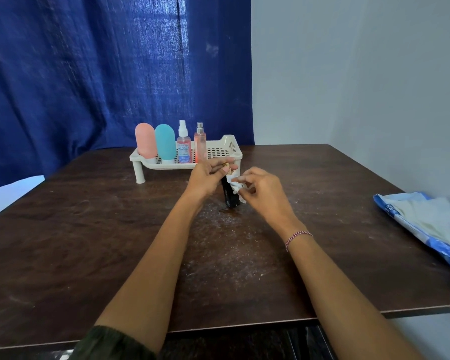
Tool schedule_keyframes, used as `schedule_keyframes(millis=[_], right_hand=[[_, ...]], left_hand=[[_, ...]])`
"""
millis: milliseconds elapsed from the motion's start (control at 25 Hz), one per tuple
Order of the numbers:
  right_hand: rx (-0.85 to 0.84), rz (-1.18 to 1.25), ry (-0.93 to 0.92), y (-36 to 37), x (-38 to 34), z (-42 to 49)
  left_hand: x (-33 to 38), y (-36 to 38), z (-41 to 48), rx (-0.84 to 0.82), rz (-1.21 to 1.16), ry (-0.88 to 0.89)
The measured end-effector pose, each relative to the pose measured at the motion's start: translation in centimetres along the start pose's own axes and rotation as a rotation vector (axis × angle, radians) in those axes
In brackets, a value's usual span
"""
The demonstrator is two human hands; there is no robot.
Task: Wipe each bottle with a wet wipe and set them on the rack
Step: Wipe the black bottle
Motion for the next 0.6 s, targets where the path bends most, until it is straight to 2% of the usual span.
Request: schedule_keyframes(millis=[240, 600], right_hand=[[-0.144, -0.057, 0.005, 1.2, 0.3, -0.1], [-0.145, -0.022, 0.047, 1.1, 0.6, -0.2]], left_hand=[[-0.6, -0.3, 0.2, 0.050, 0.054, -0.024], [-1.1, 0.4, 0.0, 0.006, 0.121, -0.027]])
Point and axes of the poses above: each hand's wrist, its own z-axis towards the middle knuckle, its own y-axis out of the palm, x = y × z, the point moved 6 cm from there along z, towards the middle knuckle, and after that the axes turned 7 degrees about y, right-handed, at the moved point
